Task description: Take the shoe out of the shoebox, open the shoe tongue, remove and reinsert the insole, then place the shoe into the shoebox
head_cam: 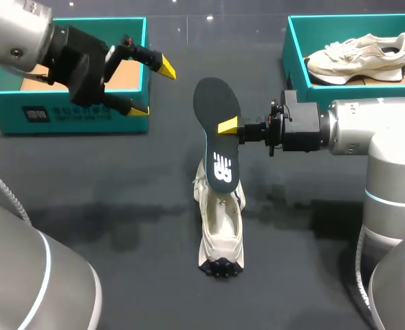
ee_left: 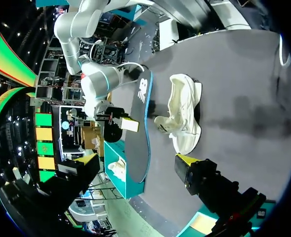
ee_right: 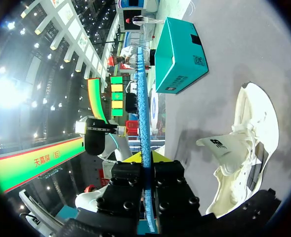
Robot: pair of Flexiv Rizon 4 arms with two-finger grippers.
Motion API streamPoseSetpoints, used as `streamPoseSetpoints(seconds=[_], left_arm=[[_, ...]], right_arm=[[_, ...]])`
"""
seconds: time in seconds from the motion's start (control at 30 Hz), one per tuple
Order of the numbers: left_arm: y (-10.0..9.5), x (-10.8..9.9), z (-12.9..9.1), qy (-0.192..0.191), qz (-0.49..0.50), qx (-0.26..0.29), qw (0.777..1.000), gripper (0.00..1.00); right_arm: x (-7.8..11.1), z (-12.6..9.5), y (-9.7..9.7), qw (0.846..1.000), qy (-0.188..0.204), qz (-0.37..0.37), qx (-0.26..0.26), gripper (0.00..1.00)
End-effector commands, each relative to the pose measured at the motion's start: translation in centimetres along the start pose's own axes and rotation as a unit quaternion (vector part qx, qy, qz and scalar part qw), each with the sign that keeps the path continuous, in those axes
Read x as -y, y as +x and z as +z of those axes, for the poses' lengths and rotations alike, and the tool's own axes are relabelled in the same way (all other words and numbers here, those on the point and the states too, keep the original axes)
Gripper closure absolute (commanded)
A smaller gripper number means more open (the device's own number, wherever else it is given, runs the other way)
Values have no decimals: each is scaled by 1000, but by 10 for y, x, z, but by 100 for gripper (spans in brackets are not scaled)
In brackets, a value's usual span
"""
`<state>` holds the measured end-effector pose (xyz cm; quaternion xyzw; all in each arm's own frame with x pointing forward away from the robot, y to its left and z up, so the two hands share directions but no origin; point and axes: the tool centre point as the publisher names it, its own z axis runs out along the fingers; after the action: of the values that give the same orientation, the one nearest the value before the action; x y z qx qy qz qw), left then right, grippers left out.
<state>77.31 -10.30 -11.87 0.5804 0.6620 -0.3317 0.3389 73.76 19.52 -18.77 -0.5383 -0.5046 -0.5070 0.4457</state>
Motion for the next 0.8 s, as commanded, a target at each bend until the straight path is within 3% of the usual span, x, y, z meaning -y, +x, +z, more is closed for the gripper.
streamPoseSetpoints(seconds=[0.03, 0.3, 0.5, 0.8], left_arm=[[4, 2, 1, -2, 1, 70, 998, 0], [8, 3, 7, -9, 8, 72, 997, 0], [25, -1, 22, -5, -1, 124, 992, 0], [25, 0, 32, -17, 22, 177, 984, 0]], right_arm=[[1, 1, 0, 1000, -1, 0, 1, 100], [1, 1, 0, 1000, -1, 0, 1, 100], [1, 1, 0, 1000, -1, 0, 1, 100], [1, 1, 0, 1000, -1, 0, 1, 100]])
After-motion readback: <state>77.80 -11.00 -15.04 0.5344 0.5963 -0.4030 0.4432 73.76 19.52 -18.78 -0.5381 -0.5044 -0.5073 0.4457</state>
